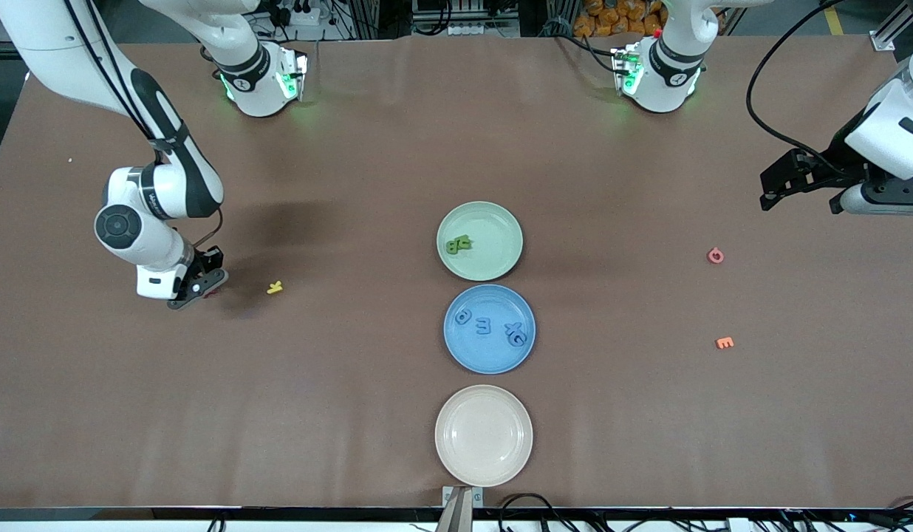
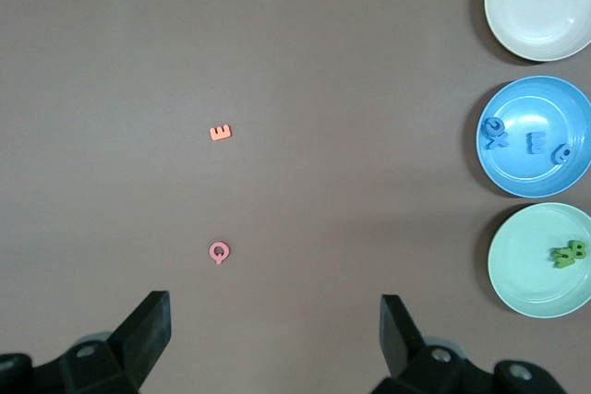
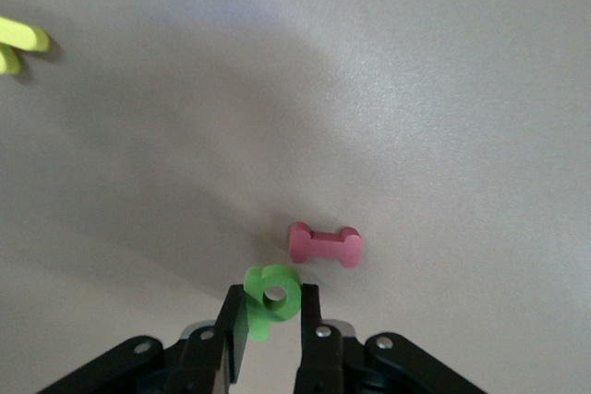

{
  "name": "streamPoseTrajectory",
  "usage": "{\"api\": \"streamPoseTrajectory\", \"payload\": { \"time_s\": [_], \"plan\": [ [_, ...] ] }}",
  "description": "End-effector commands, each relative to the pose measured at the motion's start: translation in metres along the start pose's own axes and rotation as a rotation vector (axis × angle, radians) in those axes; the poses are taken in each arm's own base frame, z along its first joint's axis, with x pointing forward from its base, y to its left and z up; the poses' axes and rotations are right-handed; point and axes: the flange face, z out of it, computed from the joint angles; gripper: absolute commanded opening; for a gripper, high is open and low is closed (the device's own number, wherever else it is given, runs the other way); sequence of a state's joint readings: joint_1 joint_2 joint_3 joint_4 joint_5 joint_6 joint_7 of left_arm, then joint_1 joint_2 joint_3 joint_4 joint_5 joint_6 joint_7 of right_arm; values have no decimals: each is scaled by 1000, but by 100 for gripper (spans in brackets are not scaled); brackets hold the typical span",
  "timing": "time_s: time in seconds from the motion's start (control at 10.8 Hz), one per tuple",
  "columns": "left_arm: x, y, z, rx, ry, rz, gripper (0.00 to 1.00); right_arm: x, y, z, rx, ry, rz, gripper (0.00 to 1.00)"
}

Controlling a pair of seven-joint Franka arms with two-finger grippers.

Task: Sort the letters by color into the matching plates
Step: 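Carry the green p over the green plate with the right gripper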

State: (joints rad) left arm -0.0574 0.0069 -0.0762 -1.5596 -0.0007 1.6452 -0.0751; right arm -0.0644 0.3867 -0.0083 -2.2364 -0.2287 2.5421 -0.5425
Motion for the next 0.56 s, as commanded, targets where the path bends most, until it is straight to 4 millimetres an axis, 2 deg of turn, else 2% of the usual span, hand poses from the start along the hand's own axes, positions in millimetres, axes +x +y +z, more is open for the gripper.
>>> {"api": "streamPoseTrajectory", "payload": {
  "time_s": [0.0,0.28,0.46],
  "plan": [
    [-1,-6,-6,21,-2,-8,100,11,-17,-32,14,-5,58,0],
    [0,-9,-5,23,-3,-8,100,32,-51,-52,55,2,124,0],
    [0,-9,-4,25,-5,-10,100,57,-81,-72,85,-5,200,0]
  ]
}}
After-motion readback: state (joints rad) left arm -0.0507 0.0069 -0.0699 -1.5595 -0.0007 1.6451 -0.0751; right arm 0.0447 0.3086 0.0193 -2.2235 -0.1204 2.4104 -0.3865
